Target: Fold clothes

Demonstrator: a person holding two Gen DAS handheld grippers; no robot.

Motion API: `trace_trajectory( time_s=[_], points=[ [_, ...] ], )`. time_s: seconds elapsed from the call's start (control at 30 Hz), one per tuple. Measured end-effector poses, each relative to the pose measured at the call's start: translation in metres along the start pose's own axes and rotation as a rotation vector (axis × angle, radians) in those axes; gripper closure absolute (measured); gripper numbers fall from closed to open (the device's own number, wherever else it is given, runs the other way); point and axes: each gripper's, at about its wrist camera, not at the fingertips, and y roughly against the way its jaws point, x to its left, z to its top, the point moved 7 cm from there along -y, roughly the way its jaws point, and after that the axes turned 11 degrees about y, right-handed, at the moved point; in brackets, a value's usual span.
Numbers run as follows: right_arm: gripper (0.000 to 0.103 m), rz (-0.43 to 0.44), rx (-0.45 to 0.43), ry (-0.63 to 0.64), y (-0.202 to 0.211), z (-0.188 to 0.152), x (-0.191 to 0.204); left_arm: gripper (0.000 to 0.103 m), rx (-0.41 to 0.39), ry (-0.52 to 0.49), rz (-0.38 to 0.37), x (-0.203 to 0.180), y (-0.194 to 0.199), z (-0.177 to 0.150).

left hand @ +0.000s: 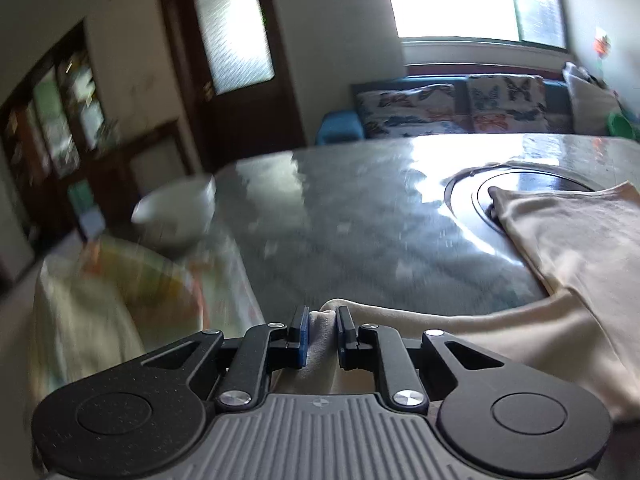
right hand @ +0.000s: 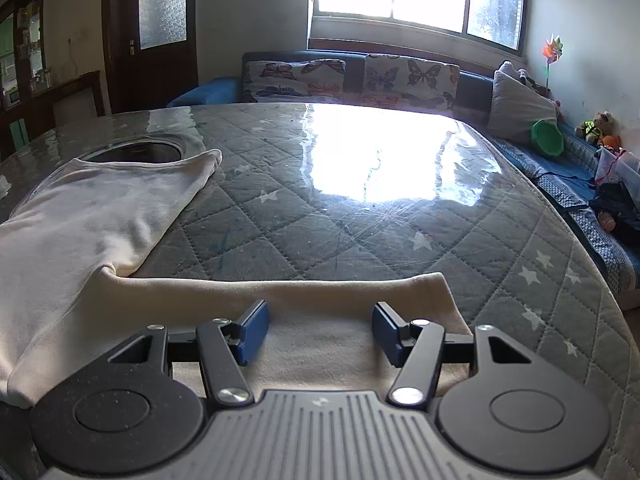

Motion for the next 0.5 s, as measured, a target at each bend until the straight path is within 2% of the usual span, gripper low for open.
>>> trace_trajectory(
  time_s=[0.13,0.27,0.3,0.37,0.5],
  points=[
    [0.042,-0.006,0.001,-0.004,-0.001,0.0,0.0,0.087,0.011,-0.078,0.005,-0.007,-0.031,0.012],
    [0.04,-0.011,0.005,-0.003,-0.001,0.0,0.0,0.084,0.045,-0.142,0.03,-0.012,-0.057,0.006],
    [0.04,-0.012,0.006,-0.003,-0.001,0.0,0.0,0.082,0.056,-0.141,0.04,-0.012,-0.062,0.003],
    [0.039,-0.013,0.007,-0.003,-0.002,0.0,0.0,0.071,0.055,-0.137,0.076,-0.01,-0.07,0.0],
    [0.038,-0.013,0.006,-0.002,-0.001,0.0,-0.001,0.068,0.036,-0.049,0.135,0.01,-0.062,0.004]
  ],
)
